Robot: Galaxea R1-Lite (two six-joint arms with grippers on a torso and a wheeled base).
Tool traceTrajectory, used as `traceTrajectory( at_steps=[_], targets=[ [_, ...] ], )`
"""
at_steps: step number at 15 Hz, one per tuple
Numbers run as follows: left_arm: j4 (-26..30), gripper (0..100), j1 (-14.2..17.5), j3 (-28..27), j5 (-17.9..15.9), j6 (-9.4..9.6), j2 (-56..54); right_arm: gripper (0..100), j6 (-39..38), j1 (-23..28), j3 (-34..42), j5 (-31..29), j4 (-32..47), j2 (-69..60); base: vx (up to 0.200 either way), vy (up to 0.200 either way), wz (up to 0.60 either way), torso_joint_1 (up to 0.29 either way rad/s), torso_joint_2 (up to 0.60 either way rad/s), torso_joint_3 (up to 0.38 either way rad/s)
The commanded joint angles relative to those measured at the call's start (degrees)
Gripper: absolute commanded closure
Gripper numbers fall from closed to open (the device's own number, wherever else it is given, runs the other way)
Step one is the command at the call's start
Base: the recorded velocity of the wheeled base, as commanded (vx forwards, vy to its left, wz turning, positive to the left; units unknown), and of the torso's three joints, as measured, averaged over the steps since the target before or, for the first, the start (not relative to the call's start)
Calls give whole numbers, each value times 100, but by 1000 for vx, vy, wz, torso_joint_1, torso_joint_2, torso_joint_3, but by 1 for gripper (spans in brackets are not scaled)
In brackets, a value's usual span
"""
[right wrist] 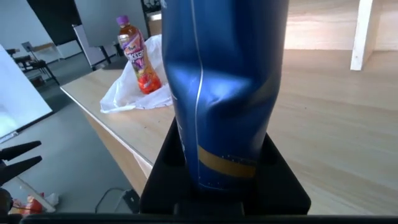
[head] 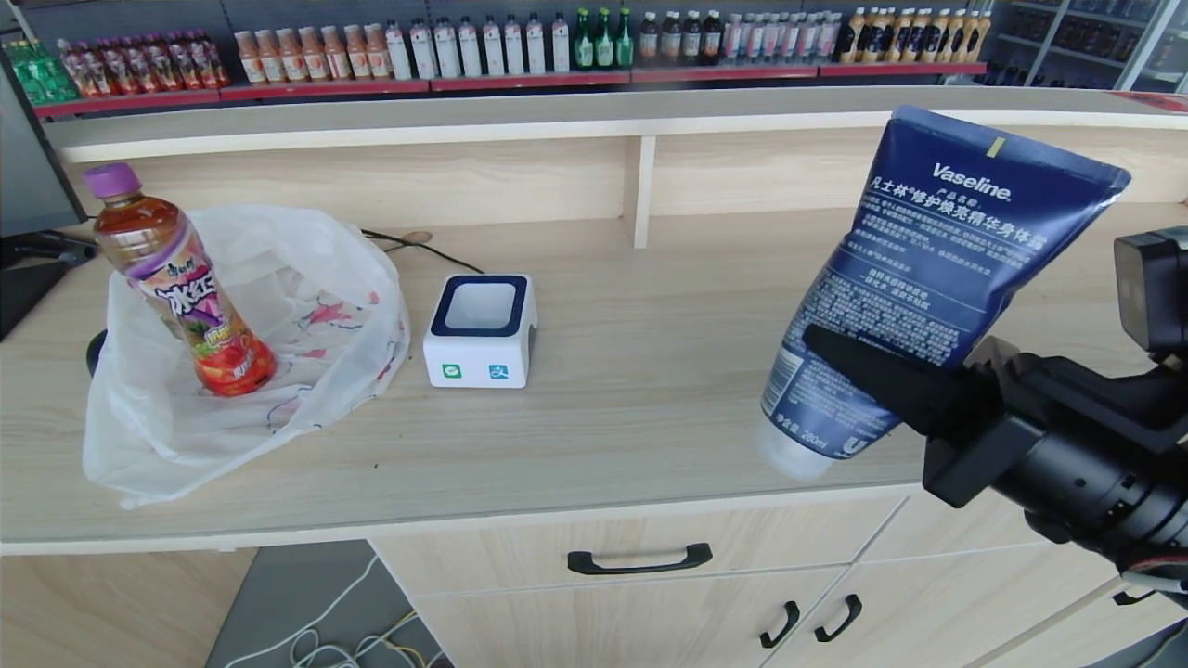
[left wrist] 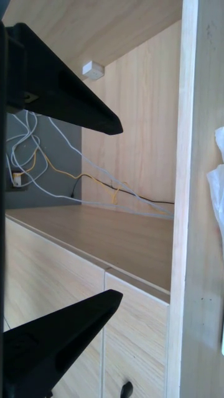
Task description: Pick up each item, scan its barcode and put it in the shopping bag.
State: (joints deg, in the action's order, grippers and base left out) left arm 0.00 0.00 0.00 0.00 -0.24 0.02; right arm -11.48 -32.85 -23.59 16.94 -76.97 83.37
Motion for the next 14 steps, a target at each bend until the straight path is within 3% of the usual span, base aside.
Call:
traceTrajectory(
  at_steps=[1, 4, 7, 10, 14],
  targets=[
    [0, 0, 0, 0, 0, -2, -2, 100, -196, -2, -331, 2, -11, 171, 0, 0, 0, 0, 0, 0],
    [0, 0, 9, 0, 0, -2, -2, 100, -504, -11, -436, 11, -64, 188, 0, 0, 0, 0, 0, 0],
    [0, 0, 0, 0, 0, -2, -2, 100, -820, -81, -357, 529, -652, 188, 0, 0, 0, 0, 0, 0],
    [0, 0, 9, 0, 9, -2, -2, 100, -1427, -90, -339, 538, -969, 188, 0, 0, 0, 0, 0, 0],
    [0, 0, 0, 0, 0, -2, -2, 100, -1559, -90, -339, 538, -1092, 197, 0, 0, 0, 0, 0, 0]
  ],
)
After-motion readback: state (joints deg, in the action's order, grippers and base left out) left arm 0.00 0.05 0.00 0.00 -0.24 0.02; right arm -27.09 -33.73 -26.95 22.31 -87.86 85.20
